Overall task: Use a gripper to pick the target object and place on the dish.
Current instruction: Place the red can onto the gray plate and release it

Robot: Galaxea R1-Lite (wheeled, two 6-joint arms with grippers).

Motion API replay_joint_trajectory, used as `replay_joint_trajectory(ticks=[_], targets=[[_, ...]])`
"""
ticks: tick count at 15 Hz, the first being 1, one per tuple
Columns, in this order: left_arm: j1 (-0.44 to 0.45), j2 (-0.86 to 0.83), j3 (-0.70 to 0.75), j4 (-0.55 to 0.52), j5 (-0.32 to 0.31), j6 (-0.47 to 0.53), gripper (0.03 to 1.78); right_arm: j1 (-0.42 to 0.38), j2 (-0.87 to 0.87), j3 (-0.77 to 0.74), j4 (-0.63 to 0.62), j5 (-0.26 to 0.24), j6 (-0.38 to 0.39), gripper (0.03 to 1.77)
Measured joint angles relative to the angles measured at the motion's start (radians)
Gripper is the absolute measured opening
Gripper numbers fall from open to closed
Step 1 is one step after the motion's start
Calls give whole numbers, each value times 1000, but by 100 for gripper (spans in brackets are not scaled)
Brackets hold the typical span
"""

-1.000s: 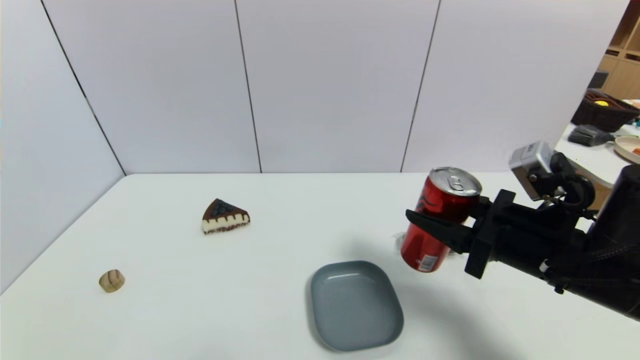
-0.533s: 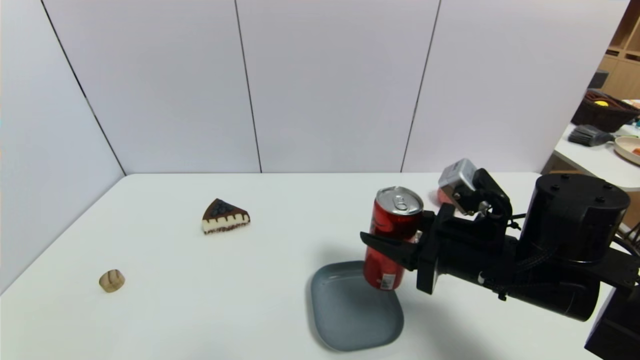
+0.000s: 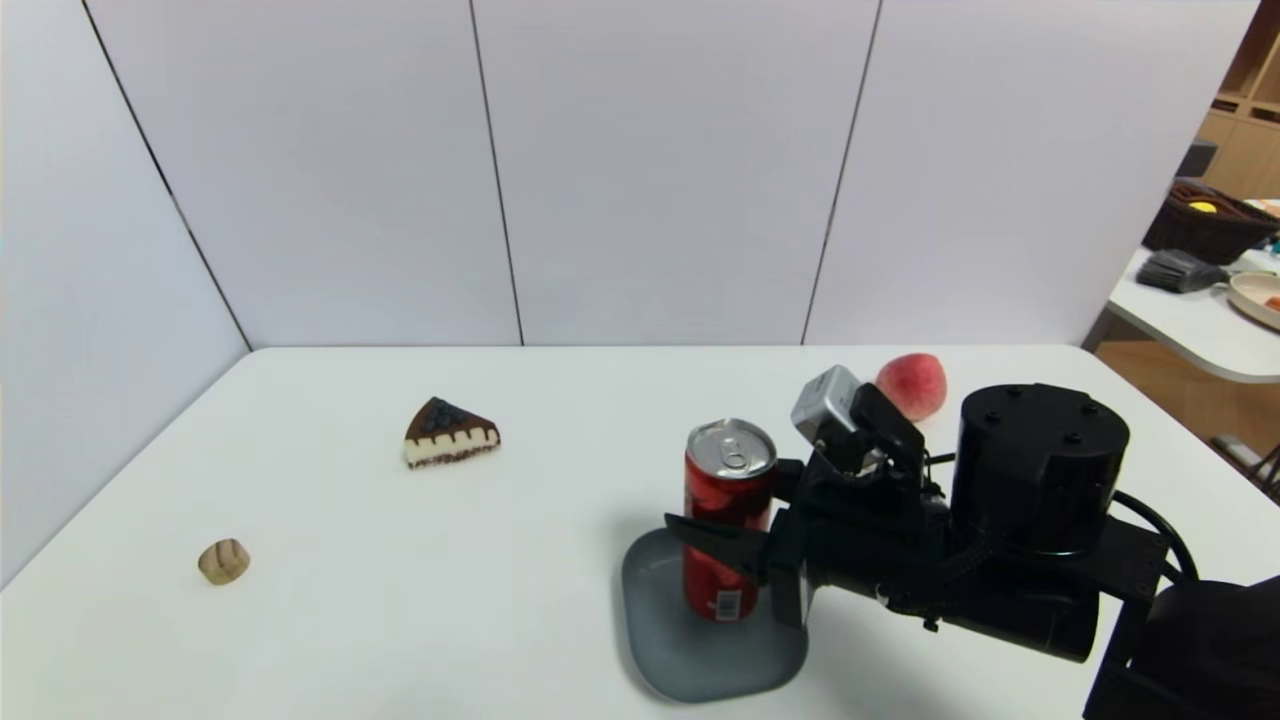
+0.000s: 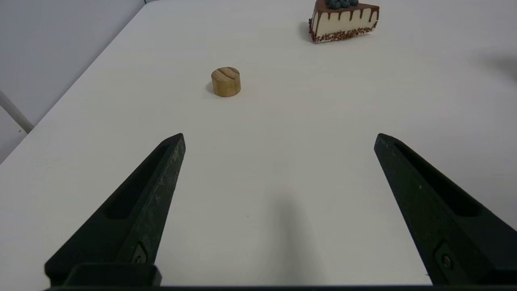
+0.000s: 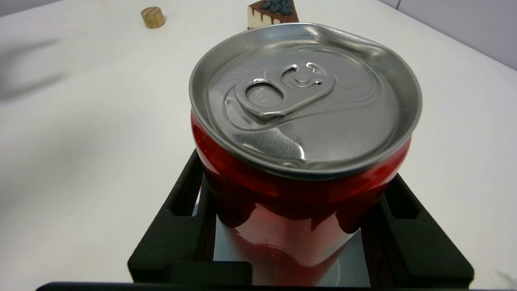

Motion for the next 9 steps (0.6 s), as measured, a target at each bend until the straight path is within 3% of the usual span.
replay_joint_trajectory(ticks=[9], targets=[[0, 0, 0, 0, 0, 0, 169, 10, 66, -10, -34, 1, -3, 95]])
